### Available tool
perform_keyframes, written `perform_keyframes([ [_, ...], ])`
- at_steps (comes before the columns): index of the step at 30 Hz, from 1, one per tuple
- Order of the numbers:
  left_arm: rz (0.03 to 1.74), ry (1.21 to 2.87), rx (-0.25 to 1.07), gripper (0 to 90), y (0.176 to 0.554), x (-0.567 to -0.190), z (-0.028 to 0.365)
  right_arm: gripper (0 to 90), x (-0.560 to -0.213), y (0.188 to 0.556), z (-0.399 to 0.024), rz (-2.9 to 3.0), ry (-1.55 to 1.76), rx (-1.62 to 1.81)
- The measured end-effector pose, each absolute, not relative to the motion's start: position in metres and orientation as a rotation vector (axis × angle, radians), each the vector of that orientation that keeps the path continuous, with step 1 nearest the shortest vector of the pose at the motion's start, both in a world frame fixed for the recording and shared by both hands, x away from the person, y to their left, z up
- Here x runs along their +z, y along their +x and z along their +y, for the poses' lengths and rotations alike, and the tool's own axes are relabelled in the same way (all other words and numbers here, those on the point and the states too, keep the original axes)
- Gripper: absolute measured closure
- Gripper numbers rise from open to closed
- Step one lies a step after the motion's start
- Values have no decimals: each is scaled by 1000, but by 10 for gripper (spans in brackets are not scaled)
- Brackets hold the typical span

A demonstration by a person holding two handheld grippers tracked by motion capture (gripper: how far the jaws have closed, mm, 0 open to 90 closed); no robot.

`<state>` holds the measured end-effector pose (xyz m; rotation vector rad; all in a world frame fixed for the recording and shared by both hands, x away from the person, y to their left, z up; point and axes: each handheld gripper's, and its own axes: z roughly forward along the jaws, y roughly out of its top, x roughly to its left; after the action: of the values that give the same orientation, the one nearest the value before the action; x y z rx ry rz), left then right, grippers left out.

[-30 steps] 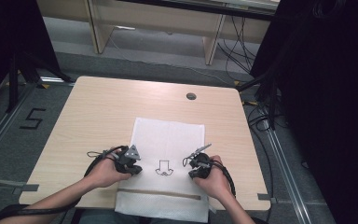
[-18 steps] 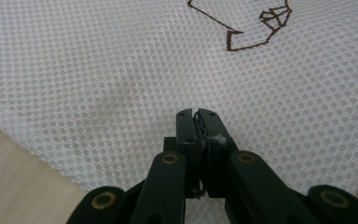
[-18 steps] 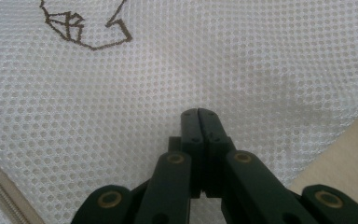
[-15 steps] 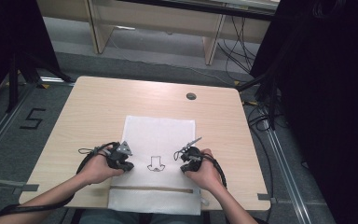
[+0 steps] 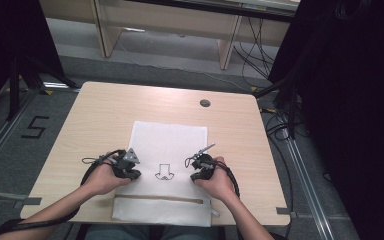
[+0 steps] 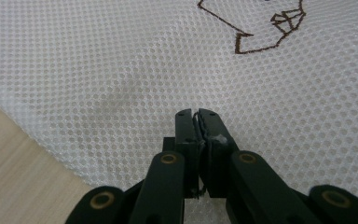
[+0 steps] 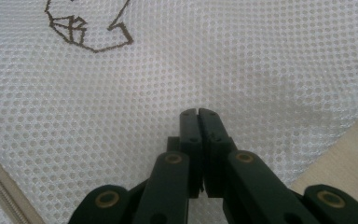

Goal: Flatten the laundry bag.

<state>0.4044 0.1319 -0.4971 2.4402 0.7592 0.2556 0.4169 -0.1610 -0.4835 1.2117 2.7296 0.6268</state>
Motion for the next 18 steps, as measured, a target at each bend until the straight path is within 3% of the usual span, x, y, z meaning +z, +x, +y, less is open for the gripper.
perform_keyframes([
  [8,789,2411,264,848,405,-499,131,884,-485,413,-160,2699,1205,653],
  [18,805,2396,257,747,402,-497,134,725,-467,411,-173,2593,1262,831],
])
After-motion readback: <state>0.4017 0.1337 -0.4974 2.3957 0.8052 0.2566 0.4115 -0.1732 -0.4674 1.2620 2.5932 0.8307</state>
